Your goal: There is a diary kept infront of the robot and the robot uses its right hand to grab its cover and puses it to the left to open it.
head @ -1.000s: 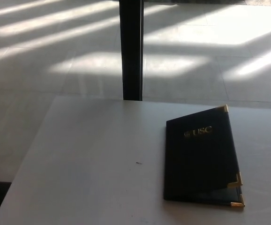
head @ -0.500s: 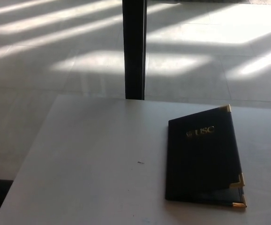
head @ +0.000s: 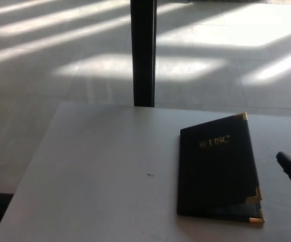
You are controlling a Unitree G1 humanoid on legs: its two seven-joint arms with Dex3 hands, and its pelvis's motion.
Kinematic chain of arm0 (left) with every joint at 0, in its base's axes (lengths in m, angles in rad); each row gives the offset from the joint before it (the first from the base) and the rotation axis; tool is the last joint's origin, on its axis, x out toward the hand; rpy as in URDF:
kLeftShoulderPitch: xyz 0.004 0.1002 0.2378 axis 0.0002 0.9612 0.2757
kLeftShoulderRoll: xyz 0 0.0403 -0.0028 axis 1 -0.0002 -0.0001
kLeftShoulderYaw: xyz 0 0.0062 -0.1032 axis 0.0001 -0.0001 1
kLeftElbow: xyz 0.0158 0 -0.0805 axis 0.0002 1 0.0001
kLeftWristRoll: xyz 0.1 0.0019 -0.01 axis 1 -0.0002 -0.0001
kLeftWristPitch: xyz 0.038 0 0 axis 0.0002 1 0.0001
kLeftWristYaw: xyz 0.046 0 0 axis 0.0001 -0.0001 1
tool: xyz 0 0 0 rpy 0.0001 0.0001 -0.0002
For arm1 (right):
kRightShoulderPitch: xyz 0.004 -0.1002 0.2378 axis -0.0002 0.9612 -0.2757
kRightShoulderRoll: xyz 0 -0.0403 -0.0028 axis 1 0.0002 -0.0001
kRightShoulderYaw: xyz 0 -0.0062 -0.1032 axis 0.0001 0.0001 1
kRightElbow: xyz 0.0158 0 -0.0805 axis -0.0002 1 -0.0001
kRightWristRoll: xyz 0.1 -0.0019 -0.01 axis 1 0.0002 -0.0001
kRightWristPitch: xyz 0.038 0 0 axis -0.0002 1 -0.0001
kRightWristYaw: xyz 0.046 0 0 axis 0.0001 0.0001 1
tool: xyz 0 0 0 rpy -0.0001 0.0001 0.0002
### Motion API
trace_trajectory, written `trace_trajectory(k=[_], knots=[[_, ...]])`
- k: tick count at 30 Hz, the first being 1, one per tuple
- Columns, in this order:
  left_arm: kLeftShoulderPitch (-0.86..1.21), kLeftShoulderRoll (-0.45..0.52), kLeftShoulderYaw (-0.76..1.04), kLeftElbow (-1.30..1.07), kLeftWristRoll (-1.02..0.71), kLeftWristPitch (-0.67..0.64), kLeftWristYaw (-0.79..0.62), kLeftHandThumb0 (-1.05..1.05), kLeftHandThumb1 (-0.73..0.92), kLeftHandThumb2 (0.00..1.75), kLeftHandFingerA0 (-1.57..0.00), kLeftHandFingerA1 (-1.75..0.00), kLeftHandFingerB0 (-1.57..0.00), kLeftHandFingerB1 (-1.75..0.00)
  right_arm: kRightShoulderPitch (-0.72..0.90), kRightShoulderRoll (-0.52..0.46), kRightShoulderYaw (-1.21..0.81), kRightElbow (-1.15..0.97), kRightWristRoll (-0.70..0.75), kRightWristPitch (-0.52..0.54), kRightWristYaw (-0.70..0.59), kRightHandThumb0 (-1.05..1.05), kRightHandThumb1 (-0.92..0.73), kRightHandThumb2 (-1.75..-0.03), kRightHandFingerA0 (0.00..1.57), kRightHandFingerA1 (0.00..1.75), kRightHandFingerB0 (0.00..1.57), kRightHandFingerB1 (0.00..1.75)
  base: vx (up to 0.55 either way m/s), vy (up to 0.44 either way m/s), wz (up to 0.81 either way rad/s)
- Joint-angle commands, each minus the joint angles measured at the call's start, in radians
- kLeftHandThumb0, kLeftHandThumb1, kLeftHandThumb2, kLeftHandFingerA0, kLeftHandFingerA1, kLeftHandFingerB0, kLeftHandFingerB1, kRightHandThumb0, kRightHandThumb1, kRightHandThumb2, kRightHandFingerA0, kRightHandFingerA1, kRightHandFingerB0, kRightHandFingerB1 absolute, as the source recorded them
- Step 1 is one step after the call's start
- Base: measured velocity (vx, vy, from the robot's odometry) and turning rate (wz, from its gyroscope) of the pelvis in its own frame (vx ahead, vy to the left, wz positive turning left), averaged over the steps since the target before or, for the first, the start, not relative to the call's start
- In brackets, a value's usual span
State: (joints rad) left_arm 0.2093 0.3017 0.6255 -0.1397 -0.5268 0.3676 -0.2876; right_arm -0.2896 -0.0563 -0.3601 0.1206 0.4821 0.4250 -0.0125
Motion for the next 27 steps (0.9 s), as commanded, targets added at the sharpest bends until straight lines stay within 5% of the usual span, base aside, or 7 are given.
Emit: trace_trajectory(k=[1,9,13,19,20,23,27], knots=[[0.005,0.006,0.005,0.029,-0.001,-0.044,-0.019,-0.75,0.74,0.63,-0.42,-0.51,-0.44,-0.42,0.0,0.025,-0.014,-0.001,0.006,0.017,-0.046,-0.93,-0.92,-0.77,0.15,0.43,0.06,0.31,0.0,0.0,0.0],[0.031,-0.011,-0.018,0.025,0.018,-0.061,-0.009,-0.75,0.58,1.03,-0.37,-0.58,-0.29,-0.51,0.028,0.106,0.013,-0.078,0.029,0.04,-0.047,-0.87,-0.77,-1.15,0.08,0.43,0.03,0.38,0.0,0.0,0.0],[0.026,-0.025,-0.022,0.033,0.005,-0.068,-0.013,-0.74,0.73,0.62,-0.41,-0.47,-0.4,-0.42,0.038,0.149,0.046,-0.089,0.005,0.038,-0.074,-0.89,-0.92,-0.75,0.1,0.4,0.06,0.32,0.0,0.0,0.0],[0.024,-0.024,-0.034,0.044,0.015,-0.068,-0.01,-0.77,0.73,0.62,-0.39,-0.49,-0.41,-0.42,0.083,0.203,0.106,-0.082,-0.014,0.03,-0.074,-0.9,-0.77,-1.15,0.08,0.47,0.03,0.4,0.0,0.0,0.0],[0.025,-0.026,-0.034,0.041,0.012,-0.069,-0.01,-0.8,0.6,1.03,-0.35,-0.58,-0.31,-0.52,0.09,0.216,0.113,-0.079,-0.012,0.023,-0.071,-0.91,-0.76,-1.15,0.08,0.48,0.03,0.39,0.0,0.0,0.0],[0.022,-0.025,-0.038,0.048,0.012,-0.079,-0.016,-0.77,0.73,0.62,-0.43,-0.51,-0.46,-0.42,0.093,0.262,0.116,-0.087,0.009,0.035,-0.089,-0.92,-0.92,-0.73,0.07,0.39,0.04,0.32,0.0,0.0,0.0],[0.022,-0.024,-0.041,0.049,0.004,-0.068,-0.011,-0.76,0.58,1.03,-0.34,-0.58,-0.32,-0.52,0.1,0.301,0.113,-0.084,0.021,0.053,-0.111,-0.94,-0.79,-1.21,0.07,0.31,0.0,0.24,0.0,0.0,0.0]])
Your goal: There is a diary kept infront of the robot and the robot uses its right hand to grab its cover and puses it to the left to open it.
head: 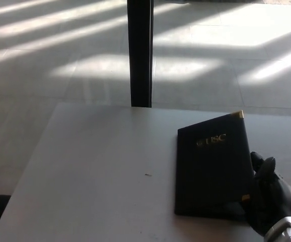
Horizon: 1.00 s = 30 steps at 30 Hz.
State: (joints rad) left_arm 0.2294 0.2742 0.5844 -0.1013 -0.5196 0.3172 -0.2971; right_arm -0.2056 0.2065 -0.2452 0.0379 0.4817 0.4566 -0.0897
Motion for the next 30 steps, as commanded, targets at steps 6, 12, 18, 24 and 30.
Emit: trace_trajectory(k=[6,12,18,24,30], knots=[[-0.003,-0.003,-0.015,0.022,0.004,-0.041,-0.014,-0.76,0.74,0.62,-0.37,-0.49,-0.38,-0.42,0.046,0.092,0.06,-0.022,0.007,0.012,-0.056,-0.95,-0.78,-1.2,0.12,0.37,0.0,0.28,0.0,0.0,0.0],[-0.001,-0.015,-0.041,0.019,0.011,-0.032,-0.003,-0.79,0.61,1.02,-0.35,-0.57,-0.32,-0.52,0.019,0.113,0.161,-0.085,0.0,0.001,-0.076,-0.95,-0.78,-1.19,0.09,0.35,0.0,0.26,0.0,0.0,0.0],[0.0,-0.016,-0.056,0.036,0.013,-0.034,-0.008,-0.69,0.58,1.02,-0.38,-0.61,-0.19,-0.49,-0.129,0.073,0.264,-0.169,-0.048,0.017,-0.12,-0.89,-0.79,-1.2,0.08,0.45,0.03,0.33,0.0,0.0,0.0],[0.005,-0.016,-0.084,0.051,0.034,-0.052,-0.009,-0.74,0.74,0.66,-0.37,-0.47,-0.33,-0.4,-0.252,-0.001,0.395,-0.202,-0.172,0.046,-0.096,-0.88,-0.76,-1.18,0.11,0.44,0.0,0.37,0.0,0.0,0.0],[-0.001,-0.01,-0.114,0.041,0.051,-0.055,-0.006,-0.71,0.79,0.64,-0.4,-0.46,-0.36,-0.4,-0.297,-0.09,0.646,-0.116,-0.4,-0.021,-0.081,-0.39,-0.49,-1.13,0.0,0.52,0.0,0.51,0.0,0.0,0.0]])
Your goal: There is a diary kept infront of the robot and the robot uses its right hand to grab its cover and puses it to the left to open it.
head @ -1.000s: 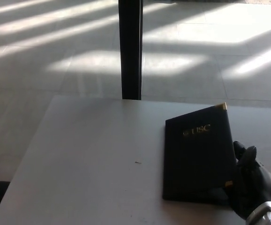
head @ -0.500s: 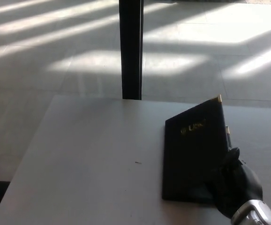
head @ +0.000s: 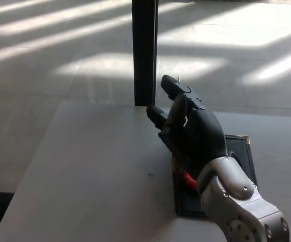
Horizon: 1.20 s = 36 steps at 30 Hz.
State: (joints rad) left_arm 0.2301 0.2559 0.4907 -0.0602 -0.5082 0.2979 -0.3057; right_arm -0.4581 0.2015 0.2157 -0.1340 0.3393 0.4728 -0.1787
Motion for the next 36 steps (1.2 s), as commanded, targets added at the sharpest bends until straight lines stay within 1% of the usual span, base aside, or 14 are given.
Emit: trace_trajectory(k=[1,8,9,11,12,14,18,19,20,21,22,24,34,36], knots=[[-0.011,0.007,-0.026,0.005,0.05,-0.043,0.013,-0.72,0.78,0.63,-0.42,-0.46,-0.38,-0.4,-0.037,-0.107,0.219,0.072,-0.269,-0.029,0.03,-0.9,-0.8,-1.19,0.11,0.58,0.0,0.43,0.0,0.0,0.0],[-0.042,0.017,-0.04,0.008,0.057,-0.029,0.013,-0.71,0.77,0.64,-0.4,-0.46,-0.34,-0.4,0.034,-0.142,0.263,0.285,-0.282,-0.071,0.045,-0.95,-0.8,-1.2,0.02,0.52,0.09,0.35,0.0,0.0,0.0],[-0.048,0.016,-0.043,0.015,0.058,-0.029,0.013,-0.69,0.63,1.04,-0.39,-0.59,-0.23,-0.49,0.042,-0.155,0.269,0.337,-0.308,-0.034,0.015,-0.92,-0.92,-0.77,0.21,0.66,0.0,0.32,0.0,0.0,0.0],[-0.046,0.018,-0.045,0.016,0.059,-0.028,0.011,-0.71,0.77,0.66,-0.4,-0.44,-0.35,-0.39,0.048,-0.159,0.268,0.375,-0.317,-0.046,0.009,-0.89,-0.92,-0.75,0.15,0.61,0.0,0.32,0.0,0.0,0.0],[-0.04,0.019,-0.042,0.009,0.055,-0.023,0.009,-0.66,0.63,1.04,-0.39,-0.59,-0.24,-0.5,0.062,-0.16,0.25,0.408,-0.311,-0.065,0.001,-0.94,-0.91,-0.77,0.22,0.68,0.0,0.3,0.0,0.0,0.0],[-0.039,0.021,-0.042,0.006,0.054,-0.02,0.01,-0.68,0.8,0.64,-0.43,-0.43,-0.38,-0.39,0.066,-0.16,0.236,0.423,-0.307,-0.084,0.001,-0.91,-0.76,-1.16,0.11,0.59,0.03,0.28,0.0,0.0,0.0],[-0.044,0.022,-0.062,0.025,0.071,-0.027,0.002,-0.71,0.64,1.04,-0.39,-0.57,-0.24,-0.48,0.036,-0.154,0.175,0.388,-0.278,-0.106,0.021,-0.93,-0.77,-1.19,0.12,0.56,0.0,0.36,0.0,0.002,0.08],[-0.033,0.018,-0.074,0.017,0.073,-0.024,-0.003,-0.68,0.63,1.04,-0.38,-0.57,-0.24,-0.49,0.058,-0.159,0.174,0.368,-0.284,-0.11,0.022,-0.94,-0.91,-0.76,0.12,0.49,0.06,0.32,0.0,0.008,0.11],[-0.033,0.018,-0.078,0.016,0.073,-0.024,-0.005,-0.68,0.63,1.04,-0.38,-0.57,-0.24,-0.49,0.059,-0.161,0.175,0.373,-0.293,-0.125,0.025,-0.94,-0.91,-0.76,0.12,0.49,0.06,0.32,0.0,0.003,0.11],[-0.032,0.017,-0.085,0.01,0.071,-0.026,-0.011,-0.67,0.62,1.04,-0.38,-0.57,-0.25,-0.49,0.055,-0.155,0.166,0.39,-0.294,-0.137,0.028,-0.92,-0.76,-1.17,0.09,0.52,0.01,0.4,0.0,0.01,0.15],[-0.029,0.021,-0.096,0.0,0.08,-0.026,-0.009,-0.7,0.65,1.05,-0.39,-0.57,-0.25,-0.48,0.055,-0.147,0.158,0.409,-0.292,-0.155,0.036,-0.93,-0.92,-0.73,0.15,0.46,0.1,0.32,0.01,0.003,0.13],[-0.017,0.01,-0.116,-0.015,0.083,-0.025,-0.008,-0.69,0.79,0.66,-0.41,-0.43,-0.36,-0.38,0.07,-0.146,0.115,0.47,-0.252,-0.235,0.088,-0.82,-0.75,-1.15,0.01,0.46,0.09,0.37,-0.02,0.008,0.09],[-0.017,0.033,-0.149,-0.032,0.083,-0.003,-0.029,-0.7,0.63,1.02,-0.37,-0.57,-0.29,-0.51,0.009,-0.106,-0.297,0.789,0.002,-0.245,0.14,-0.93,-0.8,-1.21,0.06,0.32,0.06,0.26,0.0,-0.002,-0.04],[-0.025,0.034,-0.155,-0.031,0.086,0.004,-0.022,-0.67,0.78,0.64,-0.41,-0.42,-0.4,-0.39,0.003,-0.097,-0.326,0.809,0.001,-0.233,0.133,-0.84,-0.74,-1.2,0.0,0.4,0.0,0.32,0.0,0.0,0.0]])
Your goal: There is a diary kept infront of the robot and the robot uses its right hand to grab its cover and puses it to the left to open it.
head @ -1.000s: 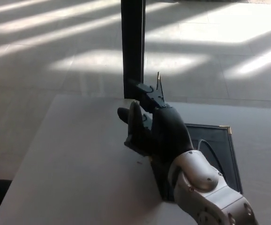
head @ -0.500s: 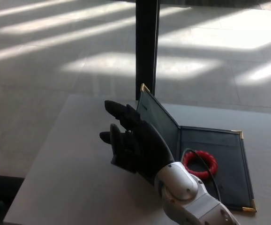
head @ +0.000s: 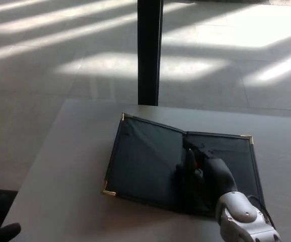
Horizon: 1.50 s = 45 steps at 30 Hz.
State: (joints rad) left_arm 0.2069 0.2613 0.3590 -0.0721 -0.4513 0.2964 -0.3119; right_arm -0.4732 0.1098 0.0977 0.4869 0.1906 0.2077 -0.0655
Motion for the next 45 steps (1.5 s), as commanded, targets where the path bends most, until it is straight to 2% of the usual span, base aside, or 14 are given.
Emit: trace_trajectory(k=[1,12,14,15,16,24,26,35,38,39,41,43,44,45], knots=[[-0.005,0.03,-0.033,-0.017,0.039,0.003,-0.014,-0.7,0.73,0.64,-0.47,-0.44,-0.43,-0.39,0.011,0.013,-0.242,0.206,0.171,0.041,-0.001,-0.87,-0.72,-1.18,0.0,0.46,0.0,0.33,0.0,0.0,0.0],[-0.021,0.048,-0.089,-0.015,0.058,-0.006,-0.025,-0.65,0.76,0.64,-0.44,-0.42,-0.37,-0.38,-0.059,0.088,-0.41,0.255,0.205,0.069,-0.026,-0.96,-0.8,-1.2,0.12,0.44,0.0,0.22,0.0,-0.002,0.01],[-0.025,0.047,-0.095,-0.006,0.065,-0.014,-0.023,-0.65,0.76,0.64,-0.44,-0.42,-0.38,-0.38,-0.066,0.087,-0.415,0.256,0.201,0.074,-0.028,-0.87,-0.72,-1.13,0.04,0.47,0.0,0.29,0.0,0.0,0.0],[-0.027,0.047,-0.094,0.0,0.063,-0.015,-0.027,-0.65,0.76,0.64,-0.44,-0.42,-0.37,-0.38,-0.073,0.091,-0.413,0.254,0.198,0.074,-0.032,-0.94,-0.92,-0.74,0.05,0.52,0.01,0.31,0.0,0.0,0.0],[-0.027,0.044,-0.091,0.003,0.062,-0.013,-0.024,-0.65,0.75,0.64,-0.44,-0.43,-0.38,-0.38,-0.079,0.099,-0.409,0.245,0.2,0.069,-0.028,-0.91,-0.75,-1.18,0.04,0.55,0.03,0.3,0.0,0.0,0.0],[-0.014,0.037,-0.082,0.014,0.069,-0.031,-0.032,-0.63,0.76,0.64,-0.43,-0.42,-0.37,-0.38,-0.098,0.141,-0.374,0.196,0.2,0.095,-0.043,-0.87,-0.72,-1.18,0.0,0.46,0.0,0.32,0.0,0.0,0.0],[-0.01,0.035,-0.079,0.008,0.066,-0.023,-0.029,-0.59,0.6,1.02,-0.38,-0.57,-0.24,-0.49,-0.098,0.144,-0.364,0.156,0.205,0.106,-0.044,-0.88,-0.74,-1.19,0.0,0.47,0.0,0.34,0.0,0.0,0.0],[-0.014,0.014,-0.091,0.026,0.074,-0.019,-0.014,-0.63,0.63,1.01,-0.38,-0.56,-0.27,-0.49,-0.271,0.042,-0.471,-0.143,0.378,0.334,-0.109,-0.96,-0.75,-1.16,0.09,0.51,0.0,0.34,0.0,0.0,0.0],[0.001,0.01,-0.09,0.018,0.077,-0.023,-0.01,-0.64,0.76,0.64,-0.42,-0.42,-0.38,-0.38,-0.309,-0.002,-0.486,-0.212,0.39,0.413,-0.134,-0.39,-0.44,-1.08,0.01,0.5,0.01,0.51,0.0,0.0,0.0],[-0.003,0.004,-0.074,0.02,0.061,-0.022,-0.006,-0.63,0.75,0.64,-0.47,-0.43,-0.39,-0.39,-0.311,-0.061,-0.496,-0.295,0.42,0.47,-0.104,-0.88,-0.74,-1.12,0.06,0.48,0.06,0.4,0.0,0.0,0.0],[-0.004,0.008,-0.064,0.026,0.061,-0.035,-0.009,-0.64,0.78,0.64,-0.46,-0.42,-0.41,-0.39,-0.3,-0.116,-0.514,-0.37,0.45,0.519,-0.086,-0.91,-0.91,-0.76,0.11,0.38,0.07,0.33,0.0,0.0,0.0],[-0.015,0.014,-0.044,0.038,0.047,-0.037,-0.014,-0.68,0.63,1.02,-0.38,-0.57,-0.25,-0.49,-0.271,-0.199,-0.551,-0.46,0.498,0.546,-0.033,-0.81,-0.73,-1.16,0.08,0.46,0.0,0.38,0.0,0.0,0.0],[-0.018,0.016,-0.038,0.04,0.043,-0.04,-0.017,-0.66,0.77,0.65,-0.4,-0.43,-0.36,-0.38,-0.262,-0.227,-0.566,-0.487,0.514,0.568,-0.032,-0.91,-0.92,-0.74,0.13,0.38,0.1,0.33,0.0,0.0,0.0],[-0.019,0.019,-0.032,0.041,0.04,-0.043,-0.019,-0.66,0.77,0.65,-0.4,-0.43,-0.36,-0.38,-0.254,-0.25,-0.579,-0.51,0.524,0.583,-0.033,-0.91,-0.92,-0.74,0.13,0.38,0.1,0.33,0.0,0.0,0.0]])
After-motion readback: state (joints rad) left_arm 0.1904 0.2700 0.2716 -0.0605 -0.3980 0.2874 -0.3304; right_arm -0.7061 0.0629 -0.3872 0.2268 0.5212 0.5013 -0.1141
